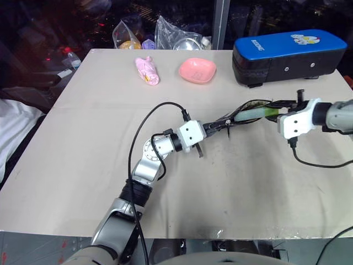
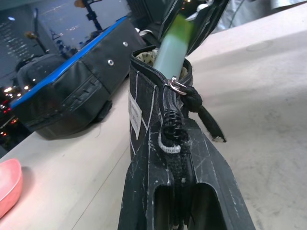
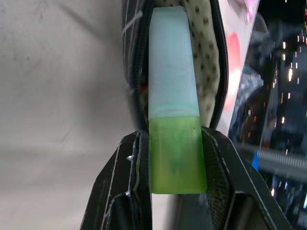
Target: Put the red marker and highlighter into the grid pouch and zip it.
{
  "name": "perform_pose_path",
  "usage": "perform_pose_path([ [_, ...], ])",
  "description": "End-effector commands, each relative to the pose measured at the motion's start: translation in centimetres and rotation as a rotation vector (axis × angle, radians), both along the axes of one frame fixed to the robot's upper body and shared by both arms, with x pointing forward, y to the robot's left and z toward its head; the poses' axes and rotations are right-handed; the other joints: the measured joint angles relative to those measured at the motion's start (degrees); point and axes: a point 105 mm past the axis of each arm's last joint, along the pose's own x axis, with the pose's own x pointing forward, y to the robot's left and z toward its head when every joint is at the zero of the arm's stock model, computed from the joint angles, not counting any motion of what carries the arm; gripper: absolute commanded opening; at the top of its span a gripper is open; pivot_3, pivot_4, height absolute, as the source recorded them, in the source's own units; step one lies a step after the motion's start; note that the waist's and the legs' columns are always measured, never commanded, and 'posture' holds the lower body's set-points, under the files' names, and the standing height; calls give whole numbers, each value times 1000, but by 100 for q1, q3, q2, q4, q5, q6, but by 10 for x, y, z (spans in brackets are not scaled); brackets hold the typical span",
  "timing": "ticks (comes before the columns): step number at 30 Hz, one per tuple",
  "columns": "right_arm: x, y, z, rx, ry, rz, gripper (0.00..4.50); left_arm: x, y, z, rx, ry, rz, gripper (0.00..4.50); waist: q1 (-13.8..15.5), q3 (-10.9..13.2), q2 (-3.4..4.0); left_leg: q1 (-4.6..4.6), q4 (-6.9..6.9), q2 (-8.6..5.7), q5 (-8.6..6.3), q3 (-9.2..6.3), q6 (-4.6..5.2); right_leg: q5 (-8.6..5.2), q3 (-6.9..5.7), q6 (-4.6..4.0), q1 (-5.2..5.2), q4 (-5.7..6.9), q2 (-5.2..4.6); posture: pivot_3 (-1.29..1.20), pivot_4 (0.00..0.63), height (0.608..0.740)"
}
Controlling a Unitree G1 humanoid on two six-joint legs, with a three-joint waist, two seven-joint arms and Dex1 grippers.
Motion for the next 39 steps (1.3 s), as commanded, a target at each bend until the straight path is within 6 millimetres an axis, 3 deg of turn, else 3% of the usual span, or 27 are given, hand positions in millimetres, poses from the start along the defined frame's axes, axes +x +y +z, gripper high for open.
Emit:
perform_pose_path([
  [1, 3, 15, 3, -28, -25, 88, 804, -5, -8, 13, -17, -65, -34, 0, -10, 0, 1, 1, 0, 0, 0, 2, 0, 0, 2, 0, 0, 1, 0, 0, 150, 738],
  [3, 7, 19, -2, -48, -10, 99, 804, -5, -11, 15, -26, -67, -32, 0, -5, 0, 1, 1, 0, 1, 0, 3, 0, 0, 1, 0, 0, 2, -1, 0, 150, 738],
  [5, 9, 21, -1, -40, -3, 99, 1881, -3, -12, 17, -39, -67, -24, 0, 22, 1, 2, 0, 1, 4, 0, 4, 0, 0, 0, 0, -1, 3, -5, 0, 150, 738],
  [7, 10, 19, 6, -18, -25, 103, 2624, -1, -12, 18, -53, -61, -11, 0, 33, 1, 2, -3, 2, 3, 0, 4, 0, 0, -3, 0, 0, 4, -10, 0, 150, 738],
  [11, 15, 0, 38, 161, -55, -12, 4405, 0, -11, 15, -66, -44, 5, 0, 19, 2, 3, -2, 3, 2, 0, 4, 0, 0, -2, 0, 0, 7, -14, 0, 150, 738],
  [15, 7, -31, 62, 412, 34, -167, 4468, -1, -11, 11, -78, -23, 14, 0, 42, 2, 4, -4, 4, 2, 0, 0, 1, 0, -8, 0, 0, 9, -19, 0, 150, 738],
  [18, -6, -34, 65, 636, 176, -243, 4468, 0, -12, 11, -85, -18, 18, 0, 22, 2, 4, -8, 3, 3, 0, -11, 1, 0, -13, 0, 2, 5, -24, 0, 150, 738],
  [22, -43, -5, 48, 923, 556, -273, 4468, 2, -13, 12, -102, -3, 23, 0, 11, 1, 6, -3, 4, 7, 0, -12, 0, 0, -4, 0, 1, 17, -30, 0, 150, 738],
  [28, -90, 39, 19, 1057, 989, -296, 4468, 4, -14, 11, -96, 1, 16, 0, 11, 2, 3, -8, 5, 7, -2, -22, 3, 0, -6, -1, 1, 14, -32, 0, 150, 738],
  [32, -83, 56, -8, 1192, 1109, -455, 4468, 4, -15, 12, -93, 0, 11, 0, 12, 0, -8, -14, 6, 3, -2, -31, 4, 0, -14, -1, 2, 13, -24, 0, 150, 738],
  [39, -58, 74, -19, 1339, 1144, -592, 4468, 1, -15, 9, -84, 2, 5, 0, 15, -1, -8, -15, 6, 0, -2, -30, 4, 0, -15, 0, 0, 14, -15, 0, 150, 738],
])
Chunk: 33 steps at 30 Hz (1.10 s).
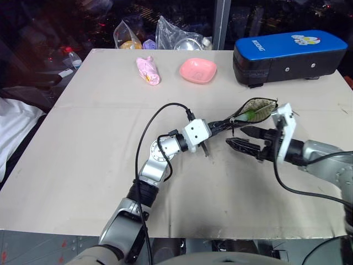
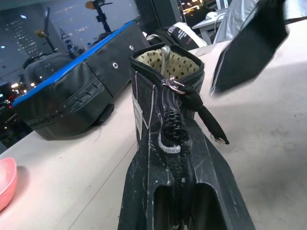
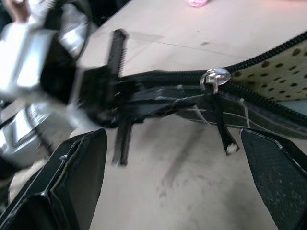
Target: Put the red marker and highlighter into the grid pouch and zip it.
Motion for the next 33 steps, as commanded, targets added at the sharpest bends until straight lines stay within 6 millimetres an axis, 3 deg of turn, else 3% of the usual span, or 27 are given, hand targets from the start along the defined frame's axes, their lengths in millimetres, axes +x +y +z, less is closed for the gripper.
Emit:
perform_pose_path([
  [1, 7, 3, 3, 6, 1, -53, 4468, -2, -2, 9, -21, -29, -17, 0, 9, 0, 0, -1, 0, 0, 0, 0, 0, 0, -1, 0, 0, -1, 0, 0, 150, 738],
  [9, 17, 8, 4, 66, 21, -105, 4468, -3, -2, 10, -16, -31, -19, 0, 1, 0, 0, -3, -2, 0, 0, -2, 0, 0, -4, 0, 0, -4, 3, 0, 150, 738],
  [10, 19, 8, 5, 74, 23, -113, 4235, -3, -2, 10, -16, -32, -19, 0, 1, 0, 0, -2, -2, 0, 0, -2, 0, 0, -4, 0, 0, -4, 3, 0, 150, 738],
  [20, 27, 2, 5, 124, 46, -197, 28, -4, -3, 9, -13, -31, -22, 0, -6, 0, 0, -2, -3, 1, -1, -2, 1, 0, -3, 0, 0, -5, 4, 0, 150, 738],
  [28, 32, -16, 8, 127, 27, -312, 28, -4, -3, 8, -13, -29, -20, 0, -11, 0, 0, -3, -4, 2, -1, -2, 1, 0, -3, 0, 0, -5, 4, 0, 150, 738],
  [33, 38, -47, 15, 147, -6, -468, 28, -3, -1, 8, -13, -27, -11, 0, -10, 0, 0, -3, -5, 1, -1, -2, 1, 0, -3, 1, 0, -6, 3, 0, 150, 738],
])
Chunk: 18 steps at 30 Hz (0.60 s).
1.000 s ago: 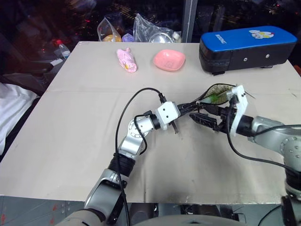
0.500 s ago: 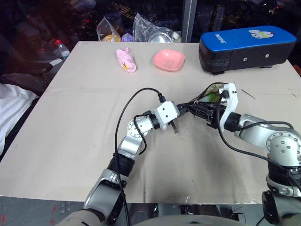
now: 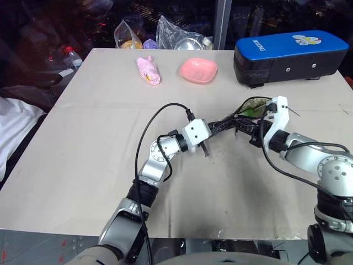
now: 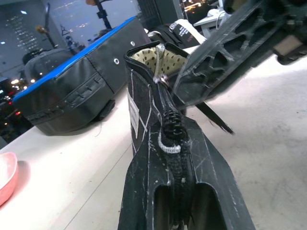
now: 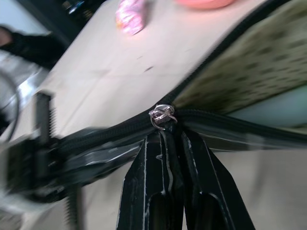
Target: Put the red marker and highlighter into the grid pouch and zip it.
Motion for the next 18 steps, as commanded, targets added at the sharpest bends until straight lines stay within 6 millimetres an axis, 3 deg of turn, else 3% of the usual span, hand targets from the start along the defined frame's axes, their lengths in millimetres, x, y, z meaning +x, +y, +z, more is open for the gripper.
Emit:
perform_pose_path([
  [1, 10, -43, 22, 31, -89, -212, 28, -4, -1, 9, -20, -37, -14, 0, 0, 0, 0, 0, 0, 0, 0, 0, 0, 0, 0, 0, 0, 0, 0, 0, 150, 738],
  [8, 26, -109, 36, -7, -157, -530, 28, -3, 3, 8, -17, -37, 1, 0, -3, 0, 0, 2, -8, -2, 0, 3, 0, 0, 2, 1, -1, -4, 0, 0, 150, 738],
  [10, 28, -119, 36, -18, -164, -579, 28, -2, 5, 8, -16, -40, 6, 0, -19, 0, 0, 3, -10, -2, 1, 5, -1, 0, 4, 1, -2, -4, 1, 0, 150, 738],
  [12, 28, -113, 33, -37, -167, -542, 28, 0, 9, 8, -13, -49, 29, 0, -26, 0, 1, 3, -13, -1, 1, 6, -1, -1, 5, 1, -3, -4, 2, 0, 150, 738],
  [16, 16, -85, 25, -118, -184, -305, 28, 3, 22, 6, 28, -64, 48, 0, -50, 0, 2, 3, -18, 0, 1, 8, -1, -1, 6, 1, -5, -9, 1, 0, 150, 738],
  [17, 12, -82, 24, -137, -202, -256, 625, 0, 24, 4, 39, -44, 24, 0, -56, 0, 1, 3, -20, 0, 1, 8, -1, -1, 6, 1, -5, -10, 0, 0, 150, 738],
  [18, 8, -82, 23, -166, -215, -218, 934, -4, 27, 2, 62, -47, 0, 0, -67, 0, 2, 3, -22, 0, 1, 7, -1, -1, 6, 1, -4, -15, 2, 0, 150, 738],
])
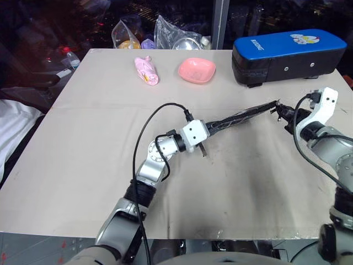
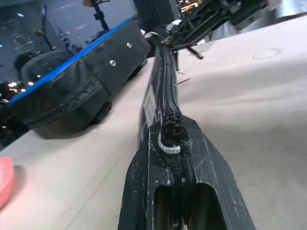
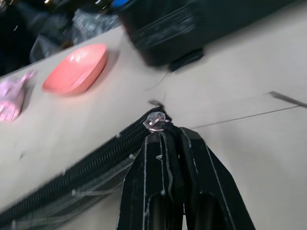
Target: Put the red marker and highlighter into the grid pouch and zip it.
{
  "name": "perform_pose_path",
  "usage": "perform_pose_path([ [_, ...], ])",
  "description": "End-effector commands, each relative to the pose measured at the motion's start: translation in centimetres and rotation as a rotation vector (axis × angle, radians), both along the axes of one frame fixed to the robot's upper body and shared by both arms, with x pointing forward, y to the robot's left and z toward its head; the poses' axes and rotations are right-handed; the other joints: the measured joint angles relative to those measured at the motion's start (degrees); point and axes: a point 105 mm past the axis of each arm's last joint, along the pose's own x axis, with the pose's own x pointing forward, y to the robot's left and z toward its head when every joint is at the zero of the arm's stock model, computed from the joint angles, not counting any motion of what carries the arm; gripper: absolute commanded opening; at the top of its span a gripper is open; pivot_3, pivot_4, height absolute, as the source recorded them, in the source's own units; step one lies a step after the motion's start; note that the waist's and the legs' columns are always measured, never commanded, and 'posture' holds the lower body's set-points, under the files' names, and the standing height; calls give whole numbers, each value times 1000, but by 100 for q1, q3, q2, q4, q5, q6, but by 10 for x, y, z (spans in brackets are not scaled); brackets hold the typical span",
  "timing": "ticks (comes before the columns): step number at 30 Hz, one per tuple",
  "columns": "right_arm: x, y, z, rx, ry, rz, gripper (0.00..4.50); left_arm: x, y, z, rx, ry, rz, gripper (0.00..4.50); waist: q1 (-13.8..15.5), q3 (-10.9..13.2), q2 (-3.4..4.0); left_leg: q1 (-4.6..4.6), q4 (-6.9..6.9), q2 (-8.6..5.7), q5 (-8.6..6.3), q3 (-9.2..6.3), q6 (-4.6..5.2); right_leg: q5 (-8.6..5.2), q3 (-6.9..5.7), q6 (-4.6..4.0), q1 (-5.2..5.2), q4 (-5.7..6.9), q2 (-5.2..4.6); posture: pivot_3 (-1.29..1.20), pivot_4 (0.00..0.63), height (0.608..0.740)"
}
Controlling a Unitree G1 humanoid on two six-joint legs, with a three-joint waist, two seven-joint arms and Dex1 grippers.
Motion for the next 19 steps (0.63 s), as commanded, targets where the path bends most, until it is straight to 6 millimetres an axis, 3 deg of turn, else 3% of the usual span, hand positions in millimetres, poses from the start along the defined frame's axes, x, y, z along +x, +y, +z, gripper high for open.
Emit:
perform_pose_path([
  [1, -14, 3, 12, -113, -91, 130, 1335, -10, 18, -1, 57, -10, -46, 684, -40, -1, 1, -1, 0, 1, 0, 0, 0, 0, 0, 0, 0, -1, 0, 0, 150, 738],
  [2, -17, -1, 9, -167, -99, 140, 1929, -14, 24, -3, 86, -15, -54, 996, -76, -1, 1, 2, -4, 1, 0, 2, 0, 0, 2, 0, 1, -4, 0, 0, 150, 738],
  [3, -20, -10, 5, -241, -113, 150, 2629, -15, 36, -3, 87, -5, -29, 1627, -82, 0, 2, 2, -5, 2, 0, 3, 0, 0, 3, 0, 0, -5, 1, 0, 150, 738],
  [6, -30, -21, -5, -370, -128, 216, 4069, -18, 63, -5, 65, 49, 51, 3028, -75, 0, 2, 1, -10, 3, 0, 2, 0, 0, 2, 1, 0, -13, -2, 0, 150, 738],
  [7, -40, -22, -14, -388, -129, 296, 4351, -20, 82, -10, 1, 144, 118, 3163, -74, 1, 0, 1, -9, 3, 0, 2, 0, 0, 1, 1, 0, -13, -1, 0, 150, 738],
  [8, -50, -22, -21, -394, -140, 371, 4500, -26, 98, -16, -46, 235, 163, 3736, -71, 1, 0, 3, -8, 3, 0, 1, 0, 0, 1, 1, 2, -13, -3, 0, 150, 738],
  [10, -66, -25, -34, -395, -128, 494, 4500, -40, 113, -27, -74, 376, 204, 4317, -79, 0, -1, 5, -10, 6, -1, -3, 1, -2, -1, 5, 7, -21, -11, 0, 150, 738],
  [16, -90, -39, -51, -355, -84, 693, 4500, -65, 124, -44, -38, 491, 309, 4418, -38, 4, -5, 6, -7, 2, -13, -7, 24, -1, -11, 4, 17, -35, -17, 0, 150, 738],
  [19, -85, -48, -55, -344, -88, 697, 4500, -72, 123, -48, -3, 500, 312, 4418, -47, 4, -5, 42, -10, 2, -20, -9, 34, -1, -11, 2, 57, -51, -18, 0, 150, 738],
])
